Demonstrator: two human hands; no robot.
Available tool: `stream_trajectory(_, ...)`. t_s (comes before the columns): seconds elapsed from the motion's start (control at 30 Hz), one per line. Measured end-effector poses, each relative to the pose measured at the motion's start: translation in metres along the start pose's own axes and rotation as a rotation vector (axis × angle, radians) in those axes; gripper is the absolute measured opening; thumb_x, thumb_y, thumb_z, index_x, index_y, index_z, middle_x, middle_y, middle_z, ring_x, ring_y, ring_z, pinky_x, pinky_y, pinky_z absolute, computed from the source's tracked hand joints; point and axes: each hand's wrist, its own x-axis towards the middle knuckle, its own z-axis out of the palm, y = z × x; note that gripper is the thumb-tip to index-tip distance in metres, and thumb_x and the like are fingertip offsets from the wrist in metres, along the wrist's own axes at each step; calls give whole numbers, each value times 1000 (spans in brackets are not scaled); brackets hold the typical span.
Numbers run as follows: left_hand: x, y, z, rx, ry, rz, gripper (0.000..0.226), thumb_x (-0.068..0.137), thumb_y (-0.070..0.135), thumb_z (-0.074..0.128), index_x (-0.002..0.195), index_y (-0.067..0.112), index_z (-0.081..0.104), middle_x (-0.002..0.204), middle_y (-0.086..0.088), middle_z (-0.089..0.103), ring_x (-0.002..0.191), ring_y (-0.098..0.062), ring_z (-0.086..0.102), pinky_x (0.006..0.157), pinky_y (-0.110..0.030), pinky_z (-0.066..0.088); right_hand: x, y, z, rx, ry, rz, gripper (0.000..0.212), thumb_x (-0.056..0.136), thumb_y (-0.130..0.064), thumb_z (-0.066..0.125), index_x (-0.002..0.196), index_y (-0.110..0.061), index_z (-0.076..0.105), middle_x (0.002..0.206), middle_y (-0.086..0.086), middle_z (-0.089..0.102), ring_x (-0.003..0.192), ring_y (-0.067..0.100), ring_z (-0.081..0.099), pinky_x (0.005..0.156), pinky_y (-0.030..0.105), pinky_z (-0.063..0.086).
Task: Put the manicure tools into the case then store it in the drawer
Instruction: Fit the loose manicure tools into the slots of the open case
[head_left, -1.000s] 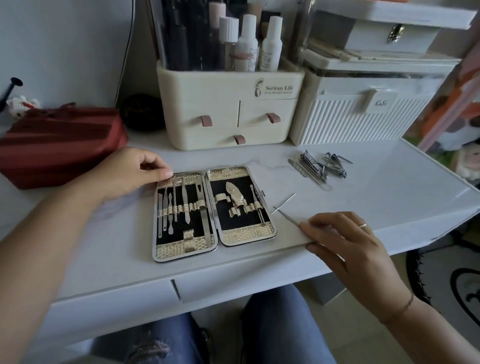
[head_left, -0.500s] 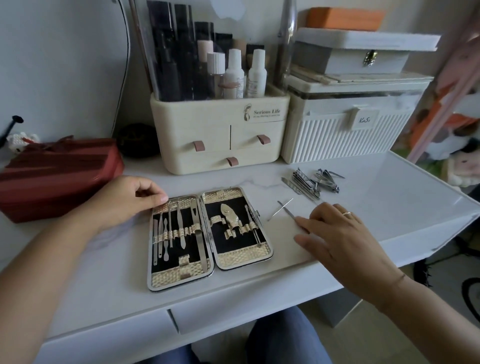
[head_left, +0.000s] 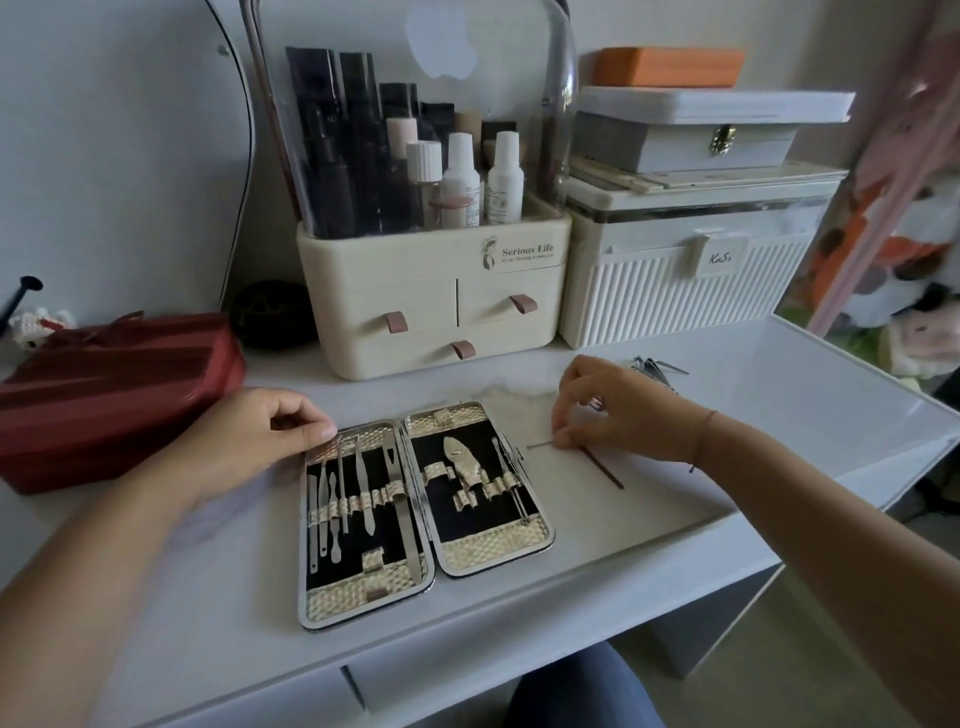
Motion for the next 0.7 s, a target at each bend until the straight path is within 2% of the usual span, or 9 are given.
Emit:
stream_trajectory(0.1, 0, 0, -1, 0, -7, 2, 4, 80, 15, 71, 76, 15, 72, 77, 7, 73, 67, -1, 62, 66, -6, 43, 4, 2, 0, -48, -41, -27, 5, 79, -33, 70, 79, -30, 66, 91, -13, 47, 79, -2, 45, 71, 14, 32)
stream_trajectory(0.2, 0, 0, -1, 0, -13, -1, 4, 79, 16, 71, 76, 16, 72, 75, 6, 73, 66, -2, 63, 66, -8, 44, 5, 3, 2, -132, -54, -72, 4, 84, -34, 64, 82, -31, 62, 87, -17, 44, 84, 0, 42, 80, 20, 31)
stream_trajectory(0.33, 0, 0, -1, 10, 0, 3, 4, 79, 16, 71, 76, 16, 72, 76, 9, 73, 67, 0, 63, 65, -5, 42, 5, 0, 6, -258, -96, -48, 4, 90, -34, 55, 86, -32, 55, 96, -10, 44, 96, 9, 38, 87, 25, 25)
stream_trajectory(0.4, 1, 0, -1, 5, -2, 3, 5, 79, 16, 71, 75, 17, 72, 76, 10, 72, 67, 1, 62, 66, -6, 43, 3, -1, 5, -235, -72, -42, 5, 91, -30, 54, 86, -29, 53, 95, -9, 44, 91, 9, 40, 85, 23, 28)
stream_trajectory(0.47, 1, -1, -1, -2, -13, -1, 7, 79, 15, 71, 72, 18, 73, 75, 8, 73, 67, 0, 63, 71, -13, 46, 0, -4, -1, -116, 5, -7, 9, 92, -25, 53, 83, -24, 52, 87, -10, 49, 77, 6, 45, 75, 20, 35)
stream_trajectory(0.57, 1, -1, -2, -21, -15, -24, 4, 78, 16, 72, 75, 17, 73, 76, 6, 73, 69, -3, 64, 75, -21, 47, 1, -16, -11, 187, 127, 47, 12, 91, -17, 54, 80, -18, 57, 68, -8, 59, 56, 7, 46, 58, 20, 40)
stream_trajectory(0.67, 1, 0, -1, -19, -15, -30, 3, 78, 17, 72, 76, 19, 71, 78, 12, 73, 67, 2, 62, 71, -14, 46, 9, -38, -8, 561, 129, 13, 6, 88, -5, 57, 92, -10, 59, 65, 3, 64, 48, 11, 45, 47, 21, 40)
stream_trajectory(0.7, 1, 0, -1, -12, -17, -28, 3, 78, 18, 72, 76, 20, 71, 78, 15, 72, 67, 4, 62, 70, -13, 45, 14, -46, -4, 649, 103, 5, 15, 88, -2, 58, 102, -9, 58, 66, 8, 65, 48, 12, 47, 47, 22, 42)
